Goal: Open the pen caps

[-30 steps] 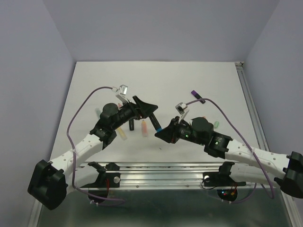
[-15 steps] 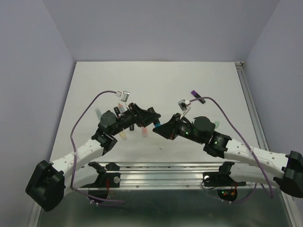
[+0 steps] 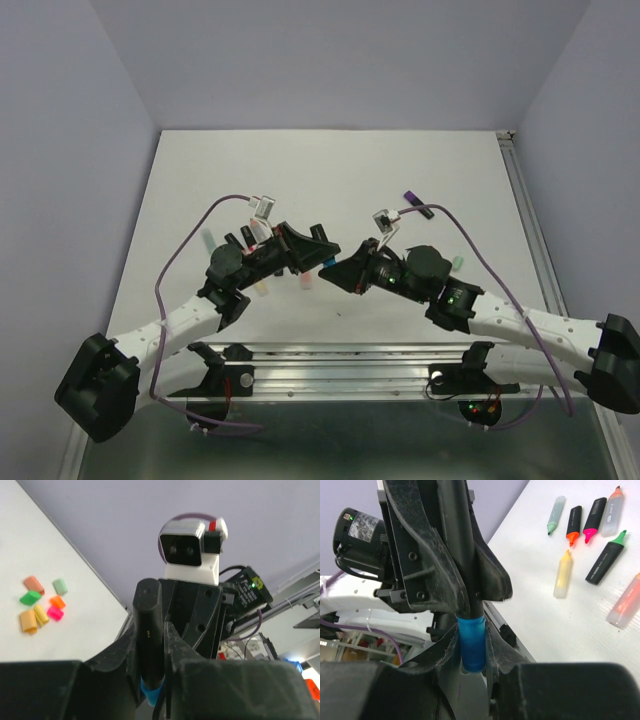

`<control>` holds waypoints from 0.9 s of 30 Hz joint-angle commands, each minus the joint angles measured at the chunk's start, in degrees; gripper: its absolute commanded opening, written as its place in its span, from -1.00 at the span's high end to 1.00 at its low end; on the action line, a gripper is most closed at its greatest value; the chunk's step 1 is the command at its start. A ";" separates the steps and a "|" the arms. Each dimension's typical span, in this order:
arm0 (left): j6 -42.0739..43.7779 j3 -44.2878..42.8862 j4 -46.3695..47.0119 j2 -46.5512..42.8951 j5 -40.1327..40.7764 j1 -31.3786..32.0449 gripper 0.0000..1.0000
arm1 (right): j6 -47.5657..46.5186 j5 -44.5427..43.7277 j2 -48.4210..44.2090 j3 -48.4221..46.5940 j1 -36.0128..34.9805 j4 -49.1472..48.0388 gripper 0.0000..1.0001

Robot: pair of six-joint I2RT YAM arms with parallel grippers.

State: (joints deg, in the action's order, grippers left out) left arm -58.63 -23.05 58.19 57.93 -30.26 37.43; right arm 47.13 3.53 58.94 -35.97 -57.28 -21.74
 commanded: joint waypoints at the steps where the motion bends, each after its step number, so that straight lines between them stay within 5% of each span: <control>1: -0.16 0.28 4.82 -0.54 -1.65 0.45 1.00 | -0.37 0.15 -1.46 -1.65 0.85 -3.84 0.99; 9: -4.47 1.52 6.14 -1.07 1.96 0.45 1.00 | -12.76 14.92 -4.44 3.09 0.85 -16.83 0.99; 13: -4.56 -1.37 -3.39 -0.72 4.33 0.36 1.00 | -18.64 20.19 -6.29 4.41 0.85 -21.06 0.99; 20: -6.06 -3.32 -4.23 3.23 4.25 0.36 1.00 | -23.14 15.82 -7.17 3.45 0.85 -15.89 0.99; 27: -2.02 -7.09 -10.46 2.98 9.07 -2.71 1.00 | -13.67 5.71 -4.45 -1.65 0.76 2.29 0.99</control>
State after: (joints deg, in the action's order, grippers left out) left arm -65.45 -26.41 52.99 60.93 -26.02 37.10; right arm 28.75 12.88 54.15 -32.14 -55.59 -22.59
